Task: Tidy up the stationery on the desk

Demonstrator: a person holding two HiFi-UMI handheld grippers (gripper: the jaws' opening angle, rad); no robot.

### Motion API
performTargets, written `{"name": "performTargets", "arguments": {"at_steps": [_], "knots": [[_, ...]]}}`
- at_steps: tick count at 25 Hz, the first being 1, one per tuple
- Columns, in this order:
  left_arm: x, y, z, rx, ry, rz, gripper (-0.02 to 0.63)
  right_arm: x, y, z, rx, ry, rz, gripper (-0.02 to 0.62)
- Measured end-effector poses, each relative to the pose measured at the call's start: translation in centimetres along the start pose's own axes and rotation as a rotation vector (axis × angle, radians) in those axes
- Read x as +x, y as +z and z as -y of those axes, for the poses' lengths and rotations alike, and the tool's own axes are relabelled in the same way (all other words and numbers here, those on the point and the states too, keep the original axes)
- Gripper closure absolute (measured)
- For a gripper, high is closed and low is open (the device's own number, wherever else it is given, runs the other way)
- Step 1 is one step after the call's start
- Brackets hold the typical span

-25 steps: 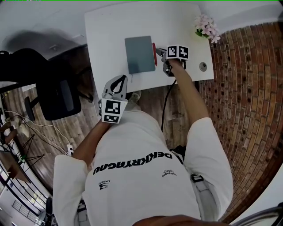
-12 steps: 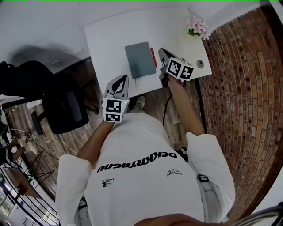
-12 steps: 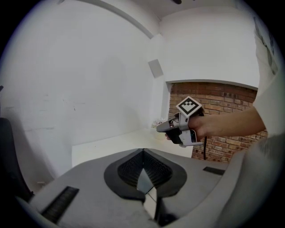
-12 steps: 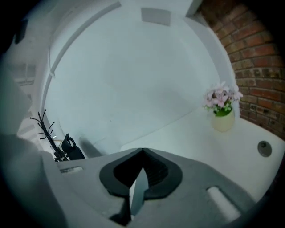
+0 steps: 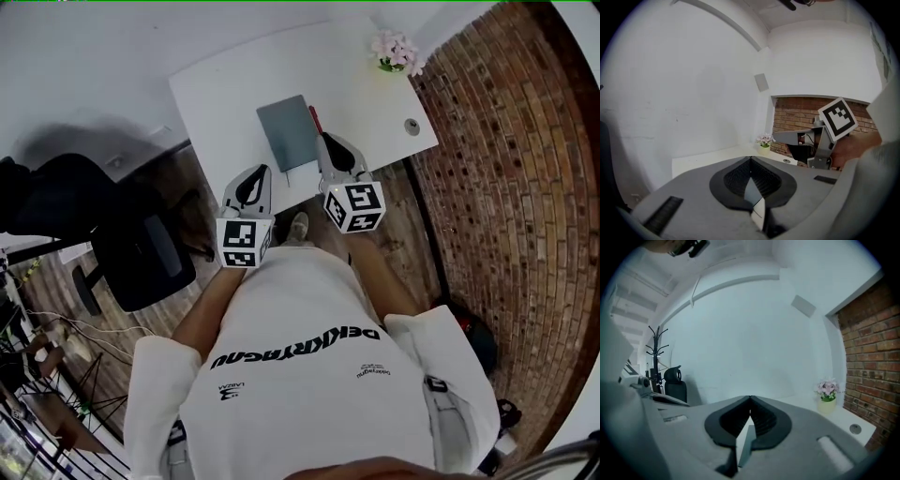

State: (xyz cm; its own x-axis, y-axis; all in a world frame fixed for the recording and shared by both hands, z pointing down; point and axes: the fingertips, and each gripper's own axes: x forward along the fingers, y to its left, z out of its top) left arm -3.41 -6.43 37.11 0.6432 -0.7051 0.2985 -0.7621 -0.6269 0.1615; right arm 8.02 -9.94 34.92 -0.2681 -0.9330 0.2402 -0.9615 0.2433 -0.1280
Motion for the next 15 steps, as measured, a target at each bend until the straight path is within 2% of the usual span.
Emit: {"name": "performTargets", "arguments": {"at_steps": [6, 15], "knots": [[-0.6, 0.7, 0.1, 0.022, -0.027, 0.023, 0.607, -2.1, -0.3, -3.0, -0.007, -0.025, 0.047, 0.598], [-1.5, 0.9, 0.6, 0.061, -0.068, 0.045, 0.607, -3.2, -2.5, -6.3, 0.001, -0.008, 0.024, 0.598]]}}
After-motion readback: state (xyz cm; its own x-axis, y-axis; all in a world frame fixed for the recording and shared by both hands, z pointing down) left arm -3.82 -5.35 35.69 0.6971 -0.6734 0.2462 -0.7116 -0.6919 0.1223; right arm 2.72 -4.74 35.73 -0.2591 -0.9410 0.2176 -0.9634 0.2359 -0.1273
